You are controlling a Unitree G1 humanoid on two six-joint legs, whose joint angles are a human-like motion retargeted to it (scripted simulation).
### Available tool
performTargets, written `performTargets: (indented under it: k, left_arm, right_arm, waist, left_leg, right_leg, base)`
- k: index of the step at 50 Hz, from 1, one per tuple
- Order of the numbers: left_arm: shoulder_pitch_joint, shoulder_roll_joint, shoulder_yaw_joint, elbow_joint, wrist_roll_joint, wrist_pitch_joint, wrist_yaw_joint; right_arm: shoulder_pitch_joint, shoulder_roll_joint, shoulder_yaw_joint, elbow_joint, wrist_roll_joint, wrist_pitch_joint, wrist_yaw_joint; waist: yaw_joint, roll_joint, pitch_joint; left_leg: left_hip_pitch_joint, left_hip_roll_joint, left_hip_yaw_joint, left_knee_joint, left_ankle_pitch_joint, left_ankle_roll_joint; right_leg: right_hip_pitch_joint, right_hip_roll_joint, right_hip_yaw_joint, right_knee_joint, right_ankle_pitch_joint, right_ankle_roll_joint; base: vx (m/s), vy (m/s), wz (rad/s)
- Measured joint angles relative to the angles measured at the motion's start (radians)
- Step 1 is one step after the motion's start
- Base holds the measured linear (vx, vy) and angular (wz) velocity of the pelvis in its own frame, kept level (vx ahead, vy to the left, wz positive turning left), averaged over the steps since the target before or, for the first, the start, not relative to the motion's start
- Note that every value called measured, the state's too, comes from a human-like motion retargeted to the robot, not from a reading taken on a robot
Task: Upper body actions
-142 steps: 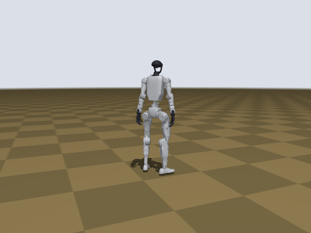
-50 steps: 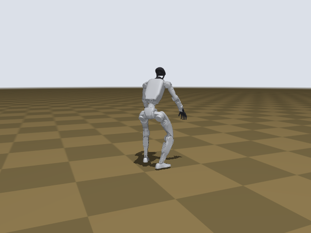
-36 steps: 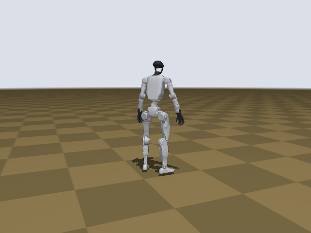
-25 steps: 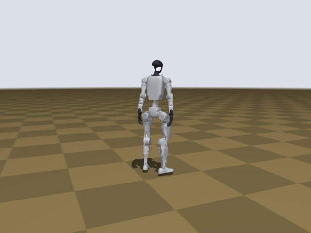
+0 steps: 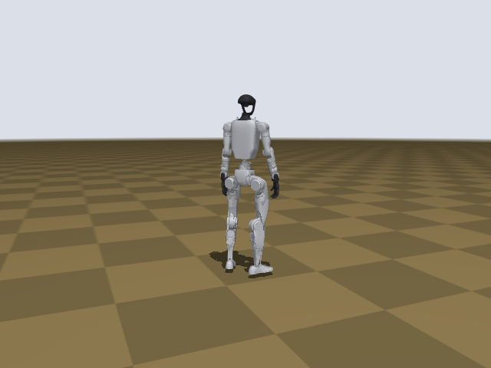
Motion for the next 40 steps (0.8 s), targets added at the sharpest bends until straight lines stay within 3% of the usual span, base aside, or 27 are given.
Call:
performTargets:
  k: [5,11,16,22,25,32,40]
  left_arm:
    - [-0.059,-0.006,-0.017,0.01,-0.038,-0.018,-0.009]
    - [-0.113,-0.021,-0.084,0.031,-0.031,-0.051,-0.02]
    - [-0.168,-0.017,-0.138,0.006,0.034,-0.069,-0.08]
    - [-0.247,0.048,-0.259,-0.102,0.042,-0.086,-0.02]
    - [-0.293,0.086,-0.339,-0.089,0.074,-0.1,0.04]
    - [-0.387,0.077,-0.404,0.035,0.222,-0.005,0.092]
    - [-0.39,0.077,-0.538,-0.047,0.392,0.02,0.231]
  right_arm:
    - [-0.059,0.017,0.021,0.023,0.139,-0.001,0.052]
    - [-0.093,0.021,0.093,0.035,0.036,-0.022,-0.015]
    - [-0.131,0.007,0.12,0.017,-0.029,-0.038,-0.075]
    - [-0.235,-0.04,0.163,-0.042,-0.03,-0.051,-0.183]
    - [-0.289,-0.05,0.171,-0.024,-0.083,-0.026,-0.232]
    - [-0.361,-0.027,0.171,0.063,-0.119,0.139,-0.115]
    - [-0.311,-0.029,0.266,-0.012,-0.243,0.101,-0.253]
  waist:
    - [-0.003,-0.004,0.058]
    - [0.001,-0.013,0.124]
    - [0.001,-0.021,0.132]
    - [0.02,-0.021,0.273]
    - [0.009,-0.001,0.303]
    - [0.025,0.016,0.369]
    - [0.033,0.013,0.393]
  left_leg:
    - [0.012,0.0,0.003,0.022,-0.01,0.007]
    - [-0.026,0.011,0.0,0.085,-0.035,0.007]
    - [-0.25,0.074,-0.031,0.332,-0.128,0.004]
    - [-0.445,0.162,-0.04,0.632,-0.264,0.026]
    - [-0.567,0.197,-0.085,0.762,-0.315,0.035]
    - [-0.648,0.232,-0.093,0.848,-0.341,0.049]
    - [-0.622,0.207,-0.083,0.756,-0.286,0.046]
  right_leg:
    - [0.015,-0.003,0.005,0.015,-0.006,-0.007]
    - [-0.016,-0.027,0.006,0.069,-0.028,-0.012]
    - [-0.185,-0.072,0.031,0.228,-0.099,-0.01]
    - [-0.377,-0.098,0.066,0.485,-0.205,-0.046]
    - [-0.46,-0.097,0.054,0.573,-0.24,-0.061]
    - [-0.527,-0.085,0.059,0.624,-0.241,-0.077]
    - [-0.499,-0.081,0.046,0.531,-0.186,-0.074]
  base:
    - [-0.04,-0.02,-0.01]
    - [-0.13,-0.04,0.0]
    - [-0.2,-0.13,0.13]
    - [-0.25,-0.16,-0.22]
    - [-0.3,-0.1,0.13]
    - [-0.2,-0.02,-0.12]
    - [-0.03,-0.01,0.01]
